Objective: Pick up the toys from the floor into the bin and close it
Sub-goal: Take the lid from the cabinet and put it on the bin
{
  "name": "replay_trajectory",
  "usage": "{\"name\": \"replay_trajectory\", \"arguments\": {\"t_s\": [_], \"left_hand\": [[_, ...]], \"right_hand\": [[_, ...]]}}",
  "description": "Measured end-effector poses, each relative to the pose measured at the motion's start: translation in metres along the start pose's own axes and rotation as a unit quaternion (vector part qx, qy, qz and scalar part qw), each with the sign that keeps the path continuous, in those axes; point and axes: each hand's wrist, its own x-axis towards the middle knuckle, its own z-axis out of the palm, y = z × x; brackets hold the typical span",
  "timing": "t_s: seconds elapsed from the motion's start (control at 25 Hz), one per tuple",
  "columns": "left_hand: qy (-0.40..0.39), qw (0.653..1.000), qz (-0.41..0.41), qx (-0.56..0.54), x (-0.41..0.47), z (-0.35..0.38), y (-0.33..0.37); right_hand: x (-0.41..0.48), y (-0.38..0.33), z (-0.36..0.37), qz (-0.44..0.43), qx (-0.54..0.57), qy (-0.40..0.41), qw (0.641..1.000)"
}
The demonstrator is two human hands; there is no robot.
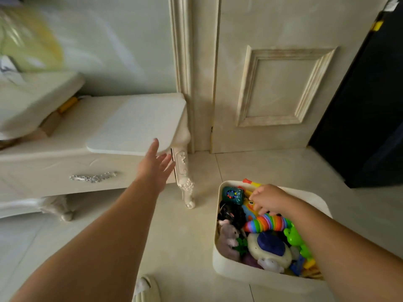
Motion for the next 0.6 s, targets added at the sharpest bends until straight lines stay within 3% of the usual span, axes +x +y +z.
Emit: {"name": "replay_trajectory", "arguments": {"t_s": [0.08, 0.28, 0.4, 0.48, 0.6], "left_hand": [[0.021, 0.998, 0.009, -0.063, 0.003, -0.007, 0.005], [0.069, 0.994, 0.065, -0.053, -0.003, -0.002, 0.009], [-0.003, 0.996, 0.060, -0.071, -0.015, 0.007, 0.011], [-0.058, 0.997, 0.040, -0.031, -0.028, 0.011, 0.009], [-0.141, 0.984, -0.019, 0.106, -0.056, 0.019, 0.001]], "right_hand": [[-0.002, -0.006, 0.010, -0.024, 0.014, 0.023, 0.999], [-0.012, -0.026, 0.023, -0.041, 0.107, 0.065, 0.991], [-0.011, -0.027, 0.019, -0.033, 0.191, 0.131, 0.972], [-0.015, -0.026, 0.011, -0.004, 0.329, 0.164, 0.930], [-0.021, -0.014, -0.014, 0.024, 0.496, 0.292, 0.818]]}}
